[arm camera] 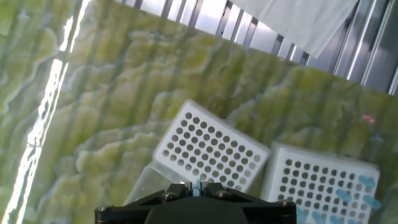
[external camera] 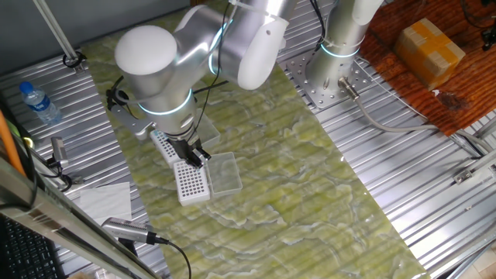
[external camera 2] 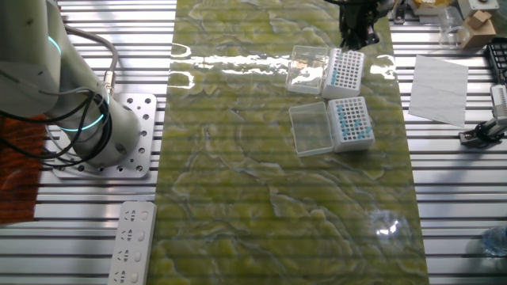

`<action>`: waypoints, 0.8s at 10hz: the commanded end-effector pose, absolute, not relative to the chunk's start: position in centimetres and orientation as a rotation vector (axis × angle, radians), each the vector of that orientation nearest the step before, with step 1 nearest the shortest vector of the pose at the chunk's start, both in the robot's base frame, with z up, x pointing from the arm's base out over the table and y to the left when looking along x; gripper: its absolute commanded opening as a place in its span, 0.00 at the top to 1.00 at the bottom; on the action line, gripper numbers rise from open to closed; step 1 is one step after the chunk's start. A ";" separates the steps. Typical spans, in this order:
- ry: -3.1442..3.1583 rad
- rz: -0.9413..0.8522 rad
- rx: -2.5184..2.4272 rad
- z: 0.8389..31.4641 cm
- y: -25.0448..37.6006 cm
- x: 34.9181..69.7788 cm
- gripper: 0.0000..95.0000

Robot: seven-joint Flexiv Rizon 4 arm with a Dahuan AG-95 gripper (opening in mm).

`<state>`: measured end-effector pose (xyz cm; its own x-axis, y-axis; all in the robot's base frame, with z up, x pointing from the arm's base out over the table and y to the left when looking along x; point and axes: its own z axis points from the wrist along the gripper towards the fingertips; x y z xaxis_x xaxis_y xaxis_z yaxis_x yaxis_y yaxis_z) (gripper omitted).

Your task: Transfer all medium pipette tips from one holder to another

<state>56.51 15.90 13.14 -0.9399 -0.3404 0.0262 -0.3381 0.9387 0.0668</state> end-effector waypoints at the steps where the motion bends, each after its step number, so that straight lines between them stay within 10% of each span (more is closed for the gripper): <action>1: -3.059 -0.094 0.542 13.0 15.8 56.4 1.00; 8: -3.072 -0.096 0.574 12.5 15.7 56.3 1.00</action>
